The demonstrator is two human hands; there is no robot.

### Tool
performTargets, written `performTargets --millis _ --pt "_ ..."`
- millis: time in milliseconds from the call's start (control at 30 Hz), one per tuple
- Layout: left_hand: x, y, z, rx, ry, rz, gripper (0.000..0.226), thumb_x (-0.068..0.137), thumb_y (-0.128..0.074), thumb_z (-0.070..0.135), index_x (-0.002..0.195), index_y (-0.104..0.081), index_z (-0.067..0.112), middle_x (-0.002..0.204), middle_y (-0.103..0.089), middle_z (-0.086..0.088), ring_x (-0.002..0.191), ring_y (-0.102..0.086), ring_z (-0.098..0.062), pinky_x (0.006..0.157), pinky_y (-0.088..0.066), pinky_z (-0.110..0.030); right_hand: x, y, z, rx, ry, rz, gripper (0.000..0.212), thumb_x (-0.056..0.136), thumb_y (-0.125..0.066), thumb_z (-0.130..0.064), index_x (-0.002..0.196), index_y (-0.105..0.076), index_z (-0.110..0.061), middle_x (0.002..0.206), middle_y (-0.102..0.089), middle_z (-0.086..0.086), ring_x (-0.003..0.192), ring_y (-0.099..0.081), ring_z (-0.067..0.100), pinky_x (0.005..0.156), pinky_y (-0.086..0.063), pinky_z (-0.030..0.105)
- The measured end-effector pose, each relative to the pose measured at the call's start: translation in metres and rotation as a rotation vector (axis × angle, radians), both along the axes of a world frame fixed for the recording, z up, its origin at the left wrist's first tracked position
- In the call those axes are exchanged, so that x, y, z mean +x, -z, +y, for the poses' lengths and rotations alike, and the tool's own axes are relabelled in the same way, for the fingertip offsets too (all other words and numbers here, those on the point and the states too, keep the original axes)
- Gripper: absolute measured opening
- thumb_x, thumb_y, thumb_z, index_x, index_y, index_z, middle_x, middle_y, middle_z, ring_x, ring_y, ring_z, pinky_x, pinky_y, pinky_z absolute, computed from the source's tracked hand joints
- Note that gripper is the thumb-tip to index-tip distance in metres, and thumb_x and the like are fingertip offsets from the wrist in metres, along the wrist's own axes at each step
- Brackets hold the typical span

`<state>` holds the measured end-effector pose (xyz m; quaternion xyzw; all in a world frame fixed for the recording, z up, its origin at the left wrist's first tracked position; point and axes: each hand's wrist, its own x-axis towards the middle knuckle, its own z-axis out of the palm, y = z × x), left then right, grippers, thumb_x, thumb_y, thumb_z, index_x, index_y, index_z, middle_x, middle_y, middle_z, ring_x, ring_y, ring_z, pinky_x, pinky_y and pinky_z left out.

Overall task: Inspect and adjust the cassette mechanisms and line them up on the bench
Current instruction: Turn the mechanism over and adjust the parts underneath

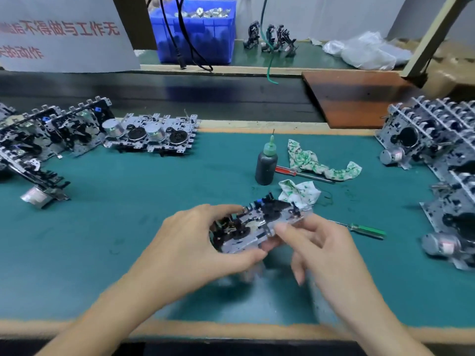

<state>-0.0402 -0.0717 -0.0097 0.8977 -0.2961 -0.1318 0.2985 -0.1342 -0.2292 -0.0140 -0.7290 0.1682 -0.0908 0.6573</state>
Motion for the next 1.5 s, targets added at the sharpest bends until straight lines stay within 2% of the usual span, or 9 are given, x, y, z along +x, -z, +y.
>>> performTargets --millis 133,300,400,500,633,900,1067,1200,1500 --pt "0.024 0.002 -0.029 -0.109 0.293 0.704 0.063 0.06 -0.059 0.069 0.099 -0.073 0.021 0.096 -0.072 -0.004 0.083 -0.06 -0.008 0.084 -0.048 -0.024 -0.018 -0.005 -0.018 -0.176 0.126 0.024 0.03 0.075 -0.057 -0.05 0.07 -0.067 -0.022 0.063 -0.07 -0.008 0.036 -0.048 0.0 0.043 -0.039 0.013" --pt "0.044 0.02 -0.063 0.036 0.313 0.988 0.05 0.074 -0.063 0.063 0.094 -0.066 0.018 0.098 -0.067 -0.016 0.077 -0.061 -0.03 0.065 -0.057 -0.031 -0.02 0.019 -0.034 -0.732 0.054 0.226 0.026 0.079 -0.046 -0.054 0.071 -0.059 -0.033 0.065 -0.065 -0.023 0.053 -0.049 0.005 0.057 -0.041 0.026" --pt "0.052 0.022 -0.072 0.034 0.262 0.889 0.061 0.068 -0.051 0.072 0.082 -0.067 0.015 0.08 -0.07 -0.015 0.057 -0.064 -0.026 0.056 -0.057 -0.029 -0.016 0.028 -0.039 -0.73 -0.009 0.174 0.023 0.078 -0.048 -0.051 0.071 -0.059 -0.032 0.065 -0.065 -0.019 0.059 -0.051 0.008 0.058 -0.042 0.027" --pt "0.064 0.025 -0.072 -0.067 0.124 0.493 0.056 0.076 -0.06 0.064 0.046 -0.043 0.019 0.045 -0.048 0.001 0.043 -0.056 -0.018 0.046 -0.044 -0.019 -0.008 0.033 -0.045 -0.67 -0.066 0.103 0.01 0.08 -0.062 -0.033 0.07 -0.061 -0.032 0.063 -0.062 -0.017 0.058 -0.053 0.007 0.055 -0.041 0.019" --pt "0.076 0.043 -0.066 -0.028 0.144 0.068 0.058 0.091 -0.053 0.048 0.045 -0.043 0.014 0.044 -0.044 0.004 0.049 -0.038 -0.015 0.054 -0.035 -0.029 0.002 0.035 -0.054 -0.633 -0.124 0.025 0.02 0.078 -0.073 -0.015 0.071 -0.063 -0.032 0.059 -0.058 -0.016 0.055 -0.05 0.005 0.055 -0.036 0.013" --pt "0.062 0.055 -0.049 -0.453 0.189 0.335 0.025 0.085 -0.063 0.041 0.105 -0.068 0.027 0.104 -0.067 0.009 0.093 -0.059 0.002 0.079 -0.044 -0.013 0.0 0.039 -0.062 -0.824 -0.283 -0.044 0.034 0.069 -0.081 -0.037 0.098 -0.068 -0.028 0.095 -0.062 -0.017 0.09 -0.052 0.0 0.076 -0.039 0.014" --pt "0.045 0.069 -0.03 -0.215 0.444 0.213 0.114 0.054 -0.085 0.053 0.144 -0.015 0.049 0.144 -0.027 0.033 0.134 -0.027 0.01 0.106 -0.023 -0.007 -0.004 0.04 -0.059 -0.992 -0.247 -0.133 0.037 0.07 -0.074 -0.042 0.101 -0.073 -0.02 0.096 -0.067 -0.013 0.09 -0.061 0.011 0.074 -0.05 0.03" --pt "0.038 0.075 -0.028 -0.226 0.429 0.056 0.109 0.06 -0.086 0.047 0.145 -0.018 0.038 0.147 -0.031 0.02 0.136 -0.03 0.002 0.111 -0.028 -0.022 -0.01 0.048 -0.055 -1.134 -0.206 -0.198 0.039 0.074 -0.067 -0.044 0.104 -0.072 -0.021 0.095 -0.065 -0.013 0.087 -0.056 0.006 0.06 -0.053 0.024" --pt "0.034 0.074 -0.032 -0.285 0.393 0.071 0.093 0.062 -0.083 0.033 0.14 -0.033 0.026 0.137 -0.043 0.011 0.131 -0.041 -0.008 0.109 -0.035 -0.034 -0.011 0.07 -0.048 -1.118 -0.044 -0.383 0.038 0.084 -0.062 -0.039 0.104 -0.072 -0.009 0.097 -0.068 0.0 0.088 -0.057 0.014 0.075 -0.047 0.023"
